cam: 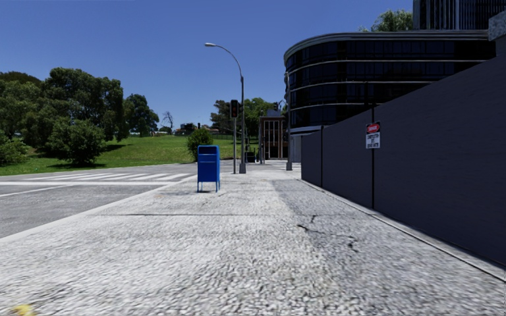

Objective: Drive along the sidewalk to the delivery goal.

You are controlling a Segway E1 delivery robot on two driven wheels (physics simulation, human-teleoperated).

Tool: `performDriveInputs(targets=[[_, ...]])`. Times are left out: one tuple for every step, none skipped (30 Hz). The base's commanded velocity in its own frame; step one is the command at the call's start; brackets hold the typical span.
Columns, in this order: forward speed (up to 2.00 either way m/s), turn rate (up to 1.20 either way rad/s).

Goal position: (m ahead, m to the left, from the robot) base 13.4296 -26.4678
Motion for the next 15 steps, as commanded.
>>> performDriveInputs(targets=[[2.00, 0.00], [2.00, 0.00], [2.00, 0.00], [2.00, 0.00], [2.00, 0.00], [2.00, 0.00], [2.00, 0.00], [2.00, 0.00], [2.00, 0.00], [2.00, 0.00], [2.00, 0.00], [2.00, 0.00], [2.00, 0.00], [2.00, 0.00], [2.00, 0.00]])
